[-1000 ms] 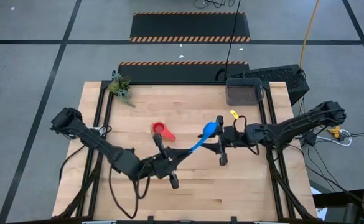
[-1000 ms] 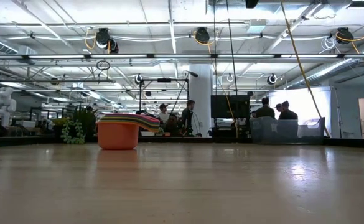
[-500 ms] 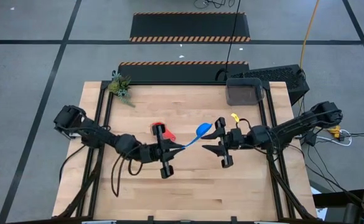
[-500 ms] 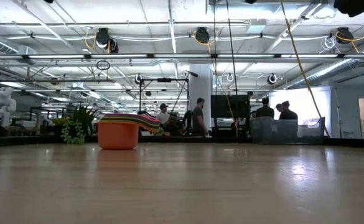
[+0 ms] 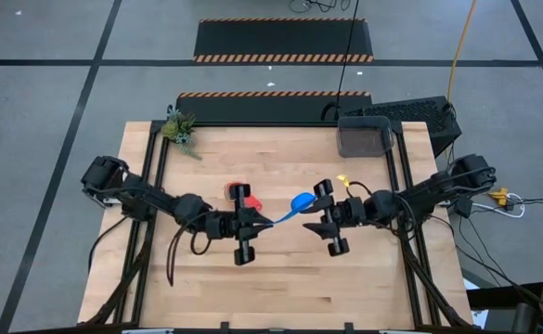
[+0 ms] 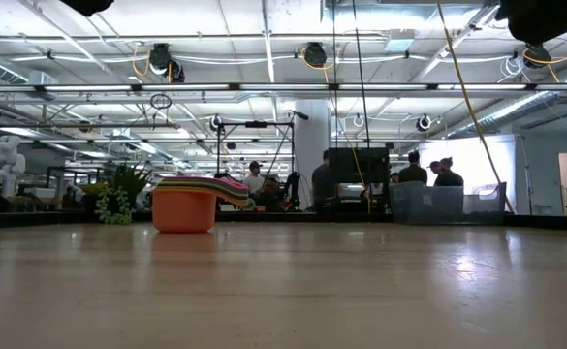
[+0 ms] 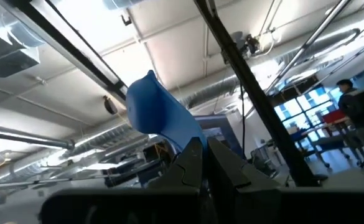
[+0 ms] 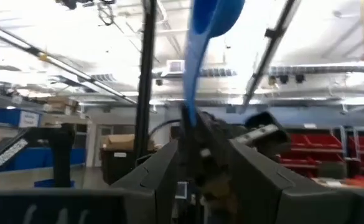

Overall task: Nest measuring cups in basket
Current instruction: Stack the blue measuring cup on top of the light red measuring cup

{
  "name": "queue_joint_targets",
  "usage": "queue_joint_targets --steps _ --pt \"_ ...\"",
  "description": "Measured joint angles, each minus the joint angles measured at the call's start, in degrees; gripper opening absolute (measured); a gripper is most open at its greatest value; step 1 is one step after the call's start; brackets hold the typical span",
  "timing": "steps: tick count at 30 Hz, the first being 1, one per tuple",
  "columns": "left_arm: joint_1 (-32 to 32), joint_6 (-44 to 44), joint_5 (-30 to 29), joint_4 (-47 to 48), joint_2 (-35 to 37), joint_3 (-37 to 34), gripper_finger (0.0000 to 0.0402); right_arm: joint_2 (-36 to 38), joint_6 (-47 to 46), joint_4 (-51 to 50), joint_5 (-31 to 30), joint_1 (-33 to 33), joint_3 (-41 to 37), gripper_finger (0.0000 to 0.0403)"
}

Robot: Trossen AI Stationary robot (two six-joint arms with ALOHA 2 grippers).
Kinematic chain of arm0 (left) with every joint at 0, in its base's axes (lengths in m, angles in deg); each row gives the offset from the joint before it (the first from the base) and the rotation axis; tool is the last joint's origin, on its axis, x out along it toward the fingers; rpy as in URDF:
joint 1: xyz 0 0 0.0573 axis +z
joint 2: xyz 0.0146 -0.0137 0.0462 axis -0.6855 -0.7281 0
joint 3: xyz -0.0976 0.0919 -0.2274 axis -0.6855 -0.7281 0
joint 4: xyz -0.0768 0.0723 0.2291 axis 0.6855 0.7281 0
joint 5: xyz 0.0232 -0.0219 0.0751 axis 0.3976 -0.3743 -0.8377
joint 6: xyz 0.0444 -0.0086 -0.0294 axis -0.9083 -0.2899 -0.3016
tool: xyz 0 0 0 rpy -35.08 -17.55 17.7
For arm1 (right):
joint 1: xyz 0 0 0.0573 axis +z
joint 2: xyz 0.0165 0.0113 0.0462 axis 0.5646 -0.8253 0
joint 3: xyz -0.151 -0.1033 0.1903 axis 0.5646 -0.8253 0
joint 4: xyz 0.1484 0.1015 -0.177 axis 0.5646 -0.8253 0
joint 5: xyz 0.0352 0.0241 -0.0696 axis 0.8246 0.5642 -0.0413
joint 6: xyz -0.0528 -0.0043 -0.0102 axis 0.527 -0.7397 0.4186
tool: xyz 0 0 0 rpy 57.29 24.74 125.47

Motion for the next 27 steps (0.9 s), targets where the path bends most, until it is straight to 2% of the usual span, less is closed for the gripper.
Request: queue_joint_targets --steps 7,16,24,27 --pt "1.63 3.42 3.34 -8.77 -5.02 0.24 0.0006 -2.55 2.14 0.55 4.10 0.04 4.51 0.0132" --pt "2.45 4.00 3.35 -8.71 -10.23 5.43 0.0006 -3.05 4.62 -0.31 4.18 0.04 6.02 0.0133" --pt "2.65 3.51 5.08 -8.08 -13.38 9.39 0.0006 -3.04 3.68 0.63 9.82 0.04 6.02 0.0132" --pt "2.77 3.37 5.69 -7.90 -13.65 9.75 0.0006 -3.01 2.22 1.38 10.00 0.03 6.02 0.0119"
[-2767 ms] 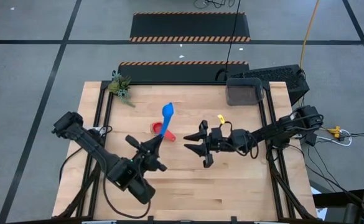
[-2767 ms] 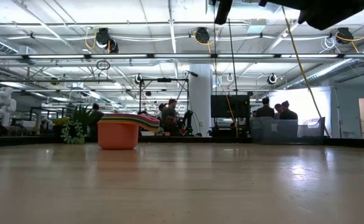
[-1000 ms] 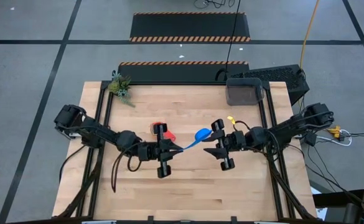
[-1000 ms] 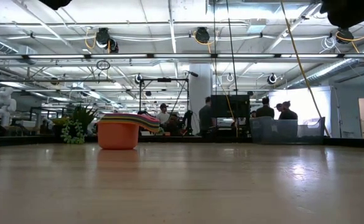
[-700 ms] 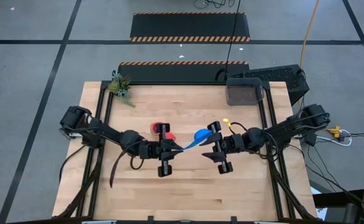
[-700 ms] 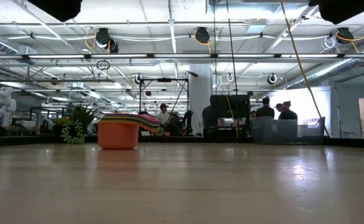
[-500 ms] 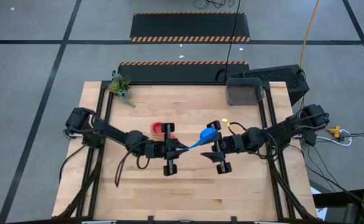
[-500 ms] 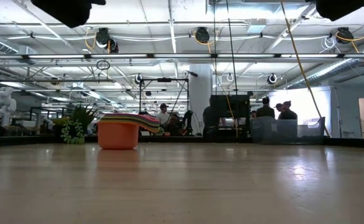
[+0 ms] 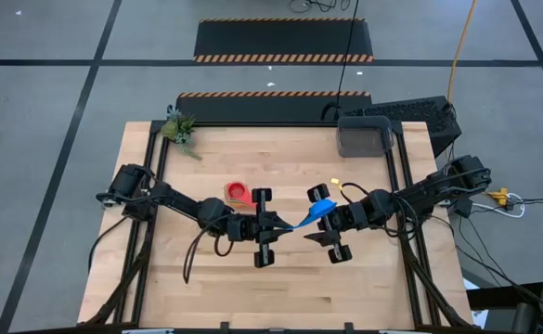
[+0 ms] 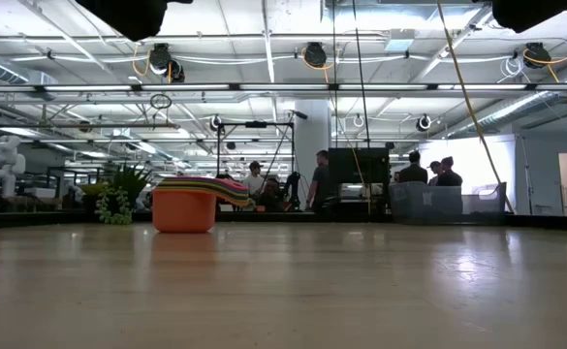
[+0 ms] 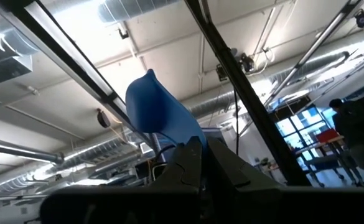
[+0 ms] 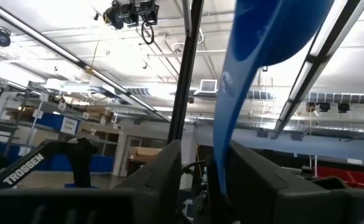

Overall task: Nest measuring cups in basket
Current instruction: Stack the blue measuring cup on top of the light red measuring cup

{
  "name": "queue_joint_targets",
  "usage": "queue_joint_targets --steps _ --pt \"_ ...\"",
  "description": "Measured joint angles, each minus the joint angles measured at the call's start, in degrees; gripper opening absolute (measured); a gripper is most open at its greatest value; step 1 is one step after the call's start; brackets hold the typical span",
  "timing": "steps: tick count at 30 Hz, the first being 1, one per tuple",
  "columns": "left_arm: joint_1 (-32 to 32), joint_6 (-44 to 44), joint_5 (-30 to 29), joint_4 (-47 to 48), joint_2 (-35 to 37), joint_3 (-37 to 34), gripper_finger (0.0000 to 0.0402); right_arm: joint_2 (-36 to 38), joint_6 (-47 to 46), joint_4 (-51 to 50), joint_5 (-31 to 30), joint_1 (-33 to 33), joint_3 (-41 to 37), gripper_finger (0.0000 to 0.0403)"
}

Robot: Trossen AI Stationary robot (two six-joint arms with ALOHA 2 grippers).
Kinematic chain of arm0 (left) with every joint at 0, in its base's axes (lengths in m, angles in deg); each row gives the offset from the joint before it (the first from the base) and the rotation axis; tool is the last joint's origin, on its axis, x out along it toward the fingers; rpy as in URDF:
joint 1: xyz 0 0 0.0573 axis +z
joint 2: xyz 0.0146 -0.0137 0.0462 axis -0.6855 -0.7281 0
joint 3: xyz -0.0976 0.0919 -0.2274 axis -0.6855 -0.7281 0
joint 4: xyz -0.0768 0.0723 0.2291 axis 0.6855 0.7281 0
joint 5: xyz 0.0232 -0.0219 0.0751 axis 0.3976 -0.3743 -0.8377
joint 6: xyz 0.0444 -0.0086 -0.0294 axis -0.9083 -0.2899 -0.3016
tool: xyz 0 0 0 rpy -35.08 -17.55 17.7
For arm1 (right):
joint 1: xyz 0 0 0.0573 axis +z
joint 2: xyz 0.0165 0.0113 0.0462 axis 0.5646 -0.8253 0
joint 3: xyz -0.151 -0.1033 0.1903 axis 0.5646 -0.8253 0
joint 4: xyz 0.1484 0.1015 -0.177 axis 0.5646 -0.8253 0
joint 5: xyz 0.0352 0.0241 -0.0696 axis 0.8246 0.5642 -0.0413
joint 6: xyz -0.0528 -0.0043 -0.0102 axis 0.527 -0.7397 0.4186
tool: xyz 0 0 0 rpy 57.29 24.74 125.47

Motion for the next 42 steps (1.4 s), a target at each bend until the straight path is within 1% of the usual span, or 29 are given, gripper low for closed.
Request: queue_joint_targets --steps 3,8,9,12,15,17,19,22,25,27,30,33,36,38,42 --pt "0.04 -0.27 0.09 0.38 -0.07 0.00 0.0009 0.00 -0.18 0.01 0.00 -0.01 0.00 0.0088" --pt "0.62 -0.14 0.37 2.38 -0.07 -0.02 0.0006 0.00 -0.18 -0.01 -0.17 -0.05 0.00 0.0014" --pt "0.68 -0.07 0.44 2.60 -0.07 -0.02 0.0006 0.00 -0.18 0.01 -0.16 -0.05 0.00 0.0008" --pt "0.70 -0.28 0.46 3.31 -0.01 -0.02 0.0011 0.00 -0.84 -0.03 -0.13 -0.05 0.00 0.0008" --pt "0.74 -0.96 0.24 3.89 -0.01 -0.02 0.0039 0.03 -1.69 -0.20 -0.17 -0.05 0.00 0.0003" --pt "0.34 -1.61 -1.58 5.88 0.16 -0.11 0.0064 0.52 -2.44 -1.53 -0.13 -0.03 0.00 0.0002" --pt "-1.04 -1.71 -6.57 10.05 1.46 -0.31 0.0093 1.72 -3.18 -4.20 -0.14 -0.03 0.00 0.0002" --pt "-4.07 -3.50 -17.83 19.15 5.63 -0.31 0.0141 4.75 -4.09 -10.80 -0.20 0.00 0.00 0.0001" --pt "-7.34 -3.92 -30.35 32.96 11.33 -0.31 0.0186 8.76 -5.77 -20.42 -0.54 -0.05 0.00 0.0001" --pt "-9.31 -3.01 -35.34 43.14 15.74 -0.31 0.0211 11.38 -7.59 -26.94 -0.38 -0.24 0.00 0.0001" --pt "-11.60 -1.45 -36.40 55.23 22.15 -0.29 0.0233 14.67 -8.66 -37.03 0.02 -0.58 0.00 0.0001" --pt "-13.41 -1.42 -36.20 64.32 26.74 -0.29 0.0236 15.63 -10.90 -43.17 0.33 -1.28 0.00 0.0001" --pt "-14.43 -3.07 -36.24 68.97 30.01 -0.29 0.0225 15.15 -13.96 -46.00 0.29 -1.95 0.00 0.0000" --pt "-14.81 -5.54 -36.24 71.76 31.37 -0.29 0.0215 13.94 -16.29 -47.13 2.00 -2.60 0.00 0.0000" --pt "-14.99 -9.85 -36.19 75.55 31.46 -0.29 0.0194 10.80 -22.68 -49.82 5.47 -3.28 -0.22 0.0000"
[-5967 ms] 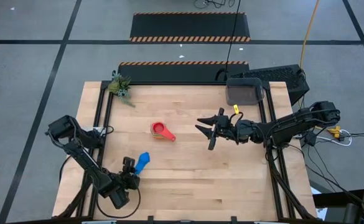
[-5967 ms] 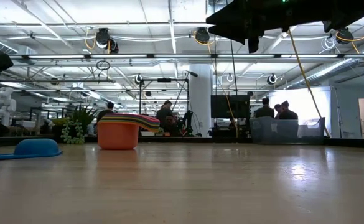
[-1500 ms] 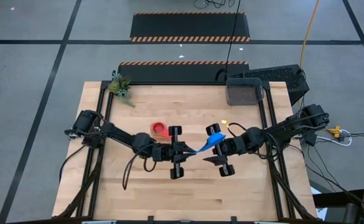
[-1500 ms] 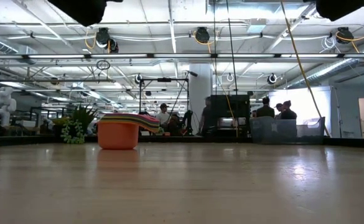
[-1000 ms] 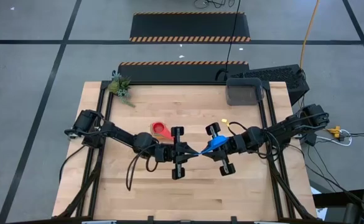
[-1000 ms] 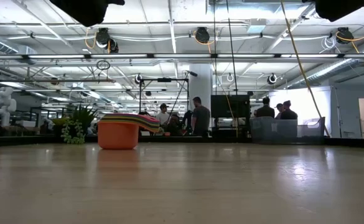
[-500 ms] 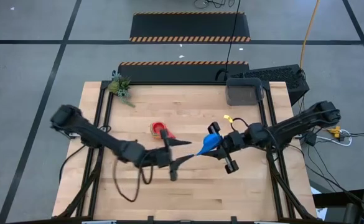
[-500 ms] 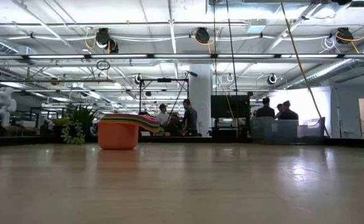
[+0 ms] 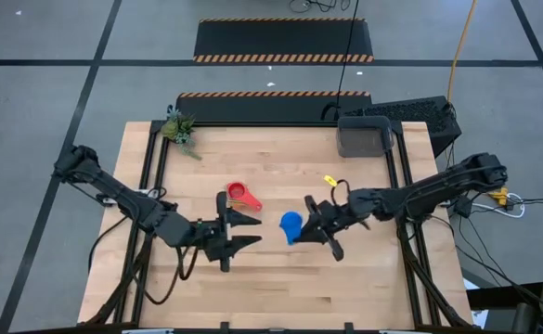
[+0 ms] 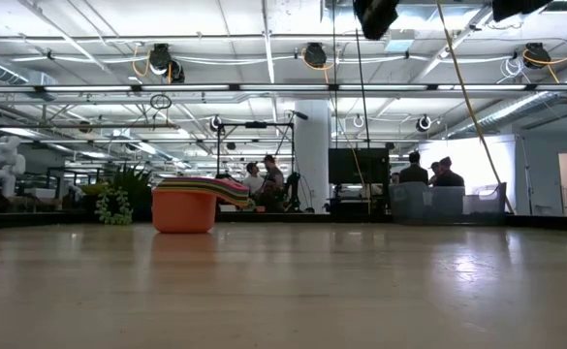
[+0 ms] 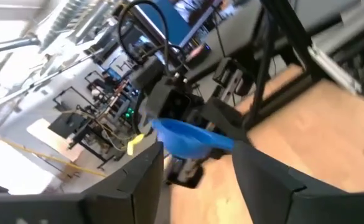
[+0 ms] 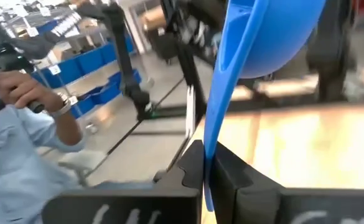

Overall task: Nest measuring cups in basket
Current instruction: Stack the blue measuring cup on top of the light red measuring cup

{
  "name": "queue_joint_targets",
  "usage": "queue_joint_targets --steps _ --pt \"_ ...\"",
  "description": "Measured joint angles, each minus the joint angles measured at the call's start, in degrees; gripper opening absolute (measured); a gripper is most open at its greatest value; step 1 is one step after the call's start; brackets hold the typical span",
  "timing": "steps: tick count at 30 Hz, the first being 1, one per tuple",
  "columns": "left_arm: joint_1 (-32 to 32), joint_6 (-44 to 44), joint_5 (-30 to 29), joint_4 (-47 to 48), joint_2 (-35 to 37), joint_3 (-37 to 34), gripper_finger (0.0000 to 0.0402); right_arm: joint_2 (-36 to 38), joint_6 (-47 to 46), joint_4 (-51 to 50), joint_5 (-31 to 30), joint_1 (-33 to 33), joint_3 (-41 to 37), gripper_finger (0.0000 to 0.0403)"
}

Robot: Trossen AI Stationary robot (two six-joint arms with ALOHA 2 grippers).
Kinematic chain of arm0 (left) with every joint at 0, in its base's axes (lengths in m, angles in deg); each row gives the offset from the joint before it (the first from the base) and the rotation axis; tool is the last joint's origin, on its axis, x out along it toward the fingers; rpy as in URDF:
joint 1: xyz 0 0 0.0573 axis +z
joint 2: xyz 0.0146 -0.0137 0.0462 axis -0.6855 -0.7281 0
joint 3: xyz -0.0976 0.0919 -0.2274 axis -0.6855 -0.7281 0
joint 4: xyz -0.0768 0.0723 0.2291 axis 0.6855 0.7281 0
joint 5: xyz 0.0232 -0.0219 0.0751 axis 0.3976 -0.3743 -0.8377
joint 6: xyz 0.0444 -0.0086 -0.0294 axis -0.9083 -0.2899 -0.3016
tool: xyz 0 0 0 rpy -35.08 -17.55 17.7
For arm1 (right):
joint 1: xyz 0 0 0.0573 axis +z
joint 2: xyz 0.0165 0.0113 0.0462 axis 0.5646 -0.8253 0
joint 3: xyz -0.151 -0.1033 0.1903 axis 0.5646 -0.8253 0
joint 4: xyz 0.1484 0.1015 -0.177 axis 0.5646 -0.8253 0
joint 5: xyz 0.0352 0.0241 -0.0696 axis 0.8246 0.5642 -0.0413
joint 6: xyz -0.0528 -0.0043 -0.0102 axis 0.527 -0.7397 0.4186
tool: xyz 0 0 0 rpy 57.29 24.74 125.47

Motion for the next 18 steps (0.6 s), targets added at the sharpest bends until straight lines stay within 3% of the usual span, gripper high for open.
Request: queue_joint_targets --steps 5,18 --pt "0.59 -2.13 0.12 3.06 -1.14 0.02 0.0175 -4.58 -9.20 -2.69 3.97 -0.84 0.00 0.0000" --pt "0.12 -8.33 2.47 14.86 -3.66 0.02 0.0176 -14.58 -23.01 -1.67 24.86 -2.01 -0.02 0.0000"
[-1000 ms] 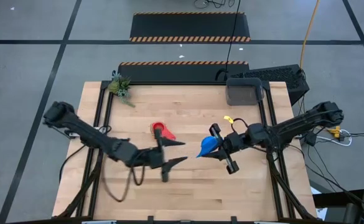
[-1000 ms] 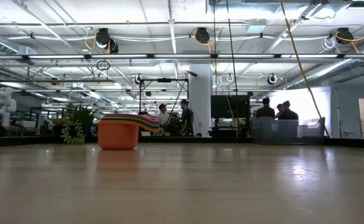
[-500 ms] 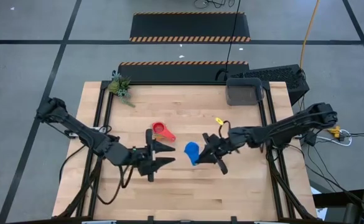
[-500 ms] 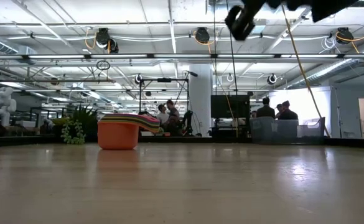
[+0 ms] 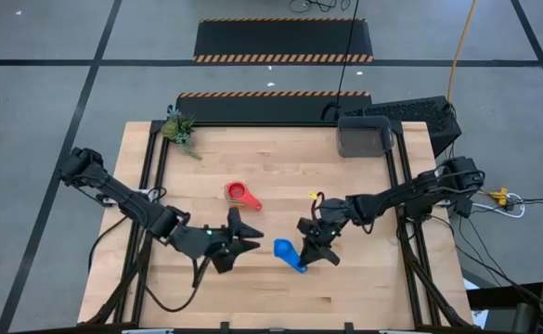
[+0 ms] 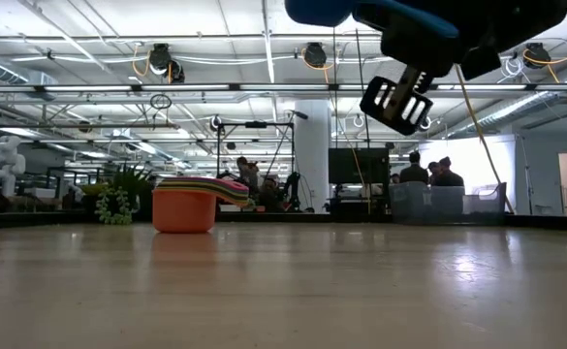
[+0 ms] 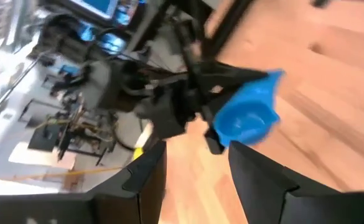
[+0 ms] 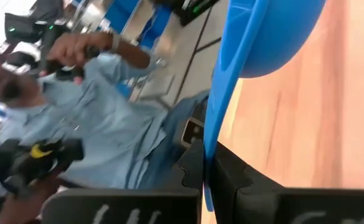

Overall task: Nest measuring cups in basket
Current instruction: Stack the blue measuring cup on top of the light red measuring cup

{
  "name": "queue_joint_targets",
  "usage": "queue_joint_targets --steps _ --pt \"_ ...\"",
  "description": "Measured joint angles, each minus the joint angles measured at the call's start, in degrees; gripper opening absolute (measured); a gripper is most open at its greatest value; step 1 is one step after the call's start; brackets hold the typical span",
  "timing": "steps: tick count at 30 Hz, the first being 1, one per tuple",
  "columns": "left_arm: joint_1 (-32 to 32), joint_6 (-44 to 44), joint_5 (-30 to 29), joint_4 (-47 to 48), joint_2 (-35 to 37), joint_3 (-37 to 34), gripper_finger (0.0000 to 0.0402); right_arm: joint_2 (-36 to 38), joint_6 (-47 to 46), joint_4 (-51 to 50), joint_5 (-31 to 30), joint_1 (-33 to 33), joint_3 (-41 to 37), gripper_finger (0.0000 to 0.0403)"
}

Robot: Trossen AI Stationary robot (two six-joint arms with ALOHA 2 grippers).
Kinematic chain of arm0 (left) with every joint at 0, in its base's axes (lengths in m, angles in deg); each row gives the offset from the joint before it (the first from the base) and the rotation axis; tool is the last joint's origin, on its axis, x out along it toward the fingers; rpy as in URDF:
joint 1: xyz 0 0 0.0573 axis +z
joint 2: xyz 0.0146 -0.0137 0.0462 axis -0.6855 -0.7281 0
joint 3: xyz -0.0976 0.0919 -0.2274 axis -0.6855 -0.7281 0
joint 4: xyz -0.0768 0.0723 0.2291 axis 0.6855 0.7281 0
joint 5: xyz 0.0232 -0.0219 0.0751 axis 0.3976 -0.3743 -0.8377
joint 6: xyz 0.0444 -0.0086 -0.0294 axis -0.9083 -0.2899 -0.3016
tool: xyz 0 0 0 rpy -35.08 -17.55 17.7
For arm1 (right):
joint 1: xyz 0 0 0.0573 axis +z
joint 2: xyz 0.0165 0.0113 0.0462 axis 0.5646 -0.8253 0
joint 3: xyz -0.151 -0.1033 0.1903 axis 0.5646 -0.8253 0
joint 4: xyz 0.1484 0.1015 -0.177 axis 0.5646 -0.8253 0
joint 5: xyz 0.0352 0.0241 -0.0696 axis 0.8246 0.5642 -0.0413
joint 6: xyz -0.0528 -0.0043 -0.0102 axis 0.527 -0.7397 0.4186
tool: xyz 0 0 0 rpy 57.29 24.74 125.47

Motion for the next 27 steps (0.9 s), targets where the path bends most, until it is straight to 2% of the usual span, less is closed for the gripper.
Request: queue_joint_targets --steps 6,9,13,22,27 --pt "-0.63 -7.74 -1.58 0.11 -4.59 0.00 0.0162 -3.07 -0.89 2.89 8.76 -1.14 0.00 0.0000" --pt "-0.74 -10.93 -4.54 0.05 -7.61 -0.02 0.0154 -5.72 -4.89 7.58 14.75 -1.23 0.00 0.0000" --pt "-0.93 -12.33 -4.91 -1.81 -10.19 -0.02 0.0148 -9.42 -10.89 15.18 20.87 -1.23 0.00 0.0000" --pt "-2.79 -14.60 -4.66 -6.41 -12.52 -0.02 0.0165 -15.28 -17.38 25.61 25.87 -2.36 0.00 0.0000" --pt "-3.25 -16.42 -3.89 -7.95 -13.98 -0.04 0.0168 -15.97 -16.99 26.21 26.56 -3.76 0.15 0.0000"
